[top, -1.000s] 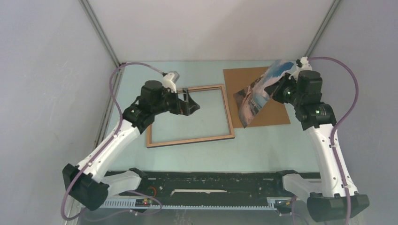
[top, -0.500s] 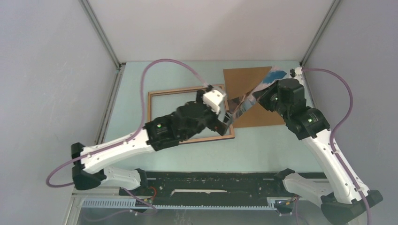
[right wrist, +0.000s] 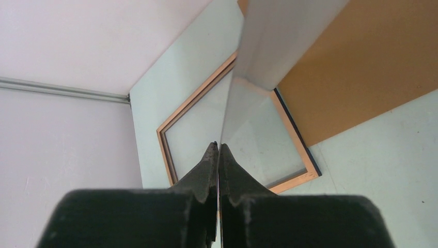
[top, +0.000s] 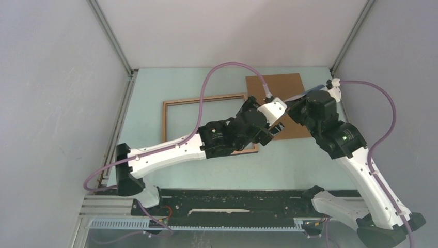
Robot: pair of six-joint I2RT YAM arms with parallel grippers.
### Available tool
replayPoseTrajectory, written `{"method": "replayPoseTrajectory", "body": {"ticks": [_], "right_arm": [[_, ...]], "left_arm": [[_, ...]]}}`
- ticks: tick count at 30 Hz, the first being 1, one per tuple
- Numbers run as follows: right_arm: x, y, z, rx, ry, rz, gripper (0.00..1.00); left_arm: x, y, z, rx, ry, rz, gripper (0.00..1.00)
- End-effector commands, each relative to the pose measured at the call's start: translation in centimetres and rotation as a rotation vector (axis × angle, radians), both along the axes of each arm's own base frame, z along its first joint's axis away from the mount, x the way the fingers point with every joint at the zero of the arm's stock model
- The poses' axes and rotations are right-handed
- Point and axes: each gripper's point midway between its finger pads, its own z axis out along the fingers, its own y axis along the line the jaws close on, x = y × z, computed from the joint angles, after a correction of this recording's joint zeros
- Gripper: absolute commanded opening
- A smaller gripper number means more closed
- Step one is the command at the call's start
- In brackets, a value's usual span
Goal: Put the photo into the frame
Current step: Pick up the photo at the center of the board, then turn over the photo from the photo frame.
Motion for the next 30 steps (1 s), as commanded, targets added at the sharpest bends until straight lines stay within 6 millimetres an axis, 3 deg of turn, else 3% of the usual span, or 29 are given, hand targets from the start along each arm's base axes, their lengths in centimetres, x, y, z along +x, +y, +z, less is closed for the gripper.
{"method": "replayPoseTrajectory", "body": {"ticks": [1, 5, 10, 17, 20, 23, 24, 25, 27, 30], "right_arm": [[-0.4, -0.9, 1.7, -0.029, -0.059, -0.019, 0.00], [-0.5, -0.5, 1.7, -0.023, -0.055, 0.000, 0.00], [-0.6, -0.6, 1.4, -0.036, -0.045, -0.010, 0.00], [-0.7, -1.3, 1.0, -0.066, -0.035, -0.046, 0.00], [-0.7, -1.2, 0.9, -0.070, -0.033, -0.041, 0.00], [-0.8, -1.1, 0.8, -0.065, -0.034, -0.033, 0.02], [-0.8, -1.0, 0.8, -0.065, -0.036, -0.028, 0.04], [-0.8, -1.0, 0.9, -0.070, -0.040, -0.023, 0.07], [-0.7, -1.3, 1.1, -0.107, -0.058, -0.018, 0.24], [-0.4, -3.4, 2.7, -0.221, -0.117, -0.011, 0.67]], "left_arm": [[0.7, -0.5, 1.0, 0.070, -0.059, -0.003, 0.93], [1.5, -1.2, 0.8, 0.106, -0.081, 0.026, 0.86], [2.2, -0.9, 0.7, 0.150, -0.117, 0.104, 0.69], [1.7, -0.7, 0.9, 0.173, -0.151, 0.148, 0.52], [1.5, -0.8, 0.7, 0.177, -0.145, 0.139, 0.40], [1.4, -0.6, 0.7, 0.177, -0.139, 0.141, 0.17], [1.4, -0.5, 0.8, 0.171, -0.137, 0.143, 0.14], [1.3, -0.4, 0.8, 0.167, -0.132, 0.142, 0.09], [1.0, -0.1, 1.2, 0.144, -0.119, 0.139, 0.02], [0.7, 1.0, 2.0, 0.102, -0.100, 0.131, 0.00]]}}
